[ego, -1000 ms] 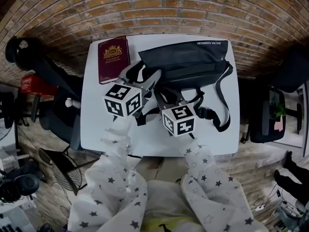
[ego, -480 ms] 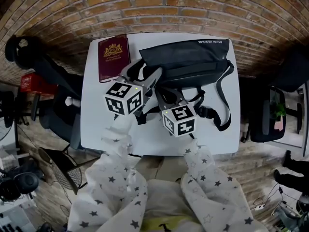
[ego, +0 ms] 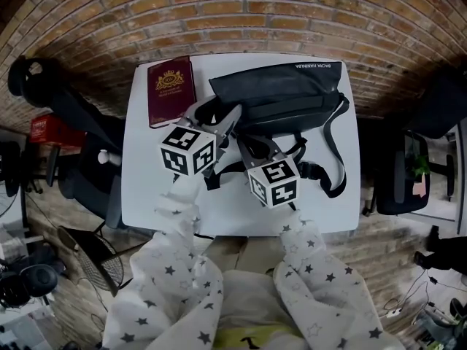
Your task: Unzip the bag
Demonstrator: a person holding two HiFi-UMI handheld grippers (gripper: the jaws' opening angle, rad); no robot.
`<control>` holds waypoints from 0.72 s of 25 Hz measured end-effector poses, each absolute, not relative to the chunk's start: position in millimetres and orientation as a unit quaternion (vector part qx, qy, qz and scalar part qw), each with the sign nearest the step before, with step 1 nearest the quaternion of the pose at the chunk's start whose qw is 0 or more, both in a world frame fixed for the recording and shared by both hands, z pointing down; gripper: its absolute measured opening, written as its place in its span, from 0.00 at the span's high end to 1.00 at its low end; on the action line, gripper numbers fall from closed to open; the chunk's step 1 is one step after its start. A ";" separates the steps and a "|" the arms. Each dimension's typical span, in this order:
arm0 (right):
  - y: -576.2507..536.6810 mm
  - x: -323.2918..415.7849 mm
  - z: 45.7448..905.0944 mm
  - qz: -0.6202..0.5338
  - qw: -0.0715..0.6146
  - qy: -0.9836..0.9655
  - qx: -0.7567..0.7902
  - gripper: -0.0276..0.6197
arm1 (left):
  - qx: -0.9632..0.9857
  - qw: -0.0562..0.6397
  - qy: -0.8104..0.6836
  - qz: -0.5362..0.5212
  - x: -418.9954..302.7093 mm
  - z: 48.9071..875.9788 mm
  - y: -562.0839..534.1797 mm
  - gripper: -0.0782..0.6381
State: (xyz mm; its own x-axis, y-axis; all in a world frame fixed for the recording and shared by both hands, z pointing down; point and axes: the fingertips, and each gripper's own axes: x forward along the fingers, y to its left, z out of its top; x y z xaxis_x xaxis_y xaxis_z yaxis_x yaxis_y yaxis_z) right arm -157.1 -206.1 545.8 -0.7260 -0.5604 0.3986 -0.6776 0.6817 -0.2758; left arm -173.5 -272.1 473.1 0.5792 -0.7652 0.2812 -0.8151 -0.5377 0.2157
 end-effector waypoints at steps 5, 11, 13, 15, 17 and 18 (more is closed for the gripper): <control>-207.6 -150.7 544.4 0.192 0.158 -0.904 0.349 0.94 | 0.876 0.156 -0.450 0.080 -172.6 473.2 -271.1 0.64; -211.5 -141.8 542.7 0.178 0.172 -0.898 0.364 0.94 | 0.878 0.148 -0.447 0.085 -172.8 474.4 -270.9 0.66; -212.7 -138.6 542.1 0.175 0.175 -0.897 0.367 0.94 | 0.878 0.148 -0.446 0.086 -172.9 475.0 -271.1 0.67; -213.5 -136.7 540.9 0.169 0.178 -0.896 0.369 0.94 | 0.879 0.147 -0.446 0.085 -173.0 475.1 -271.3 0.67; -214.4 -135.2 540.4 0.166 0.179 -0.896 0.371 0.94 | 0.879 0.146 -0.445 0.085 -173.2 475.5 -271.3 0.67; -215.0 -134.4 540.2 0.165 0.179 -0.896 0.372 0.94 | 0.880 0.146 -0.445 0.085 -173.2 475.9 -271.2 0.67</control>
State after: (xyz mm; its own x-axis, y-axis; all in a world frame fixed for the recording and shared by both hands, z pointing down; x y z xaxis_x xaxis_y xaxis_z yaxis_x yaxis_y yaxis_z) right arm -134.4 -215.0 540.2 -0.6581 -0.6081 0.4440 -0.7262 0.6684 -0.1610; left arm -173.2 -271.2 475.9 0.5904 -0.7576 0.2783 -0.8069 -0.5624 0.1808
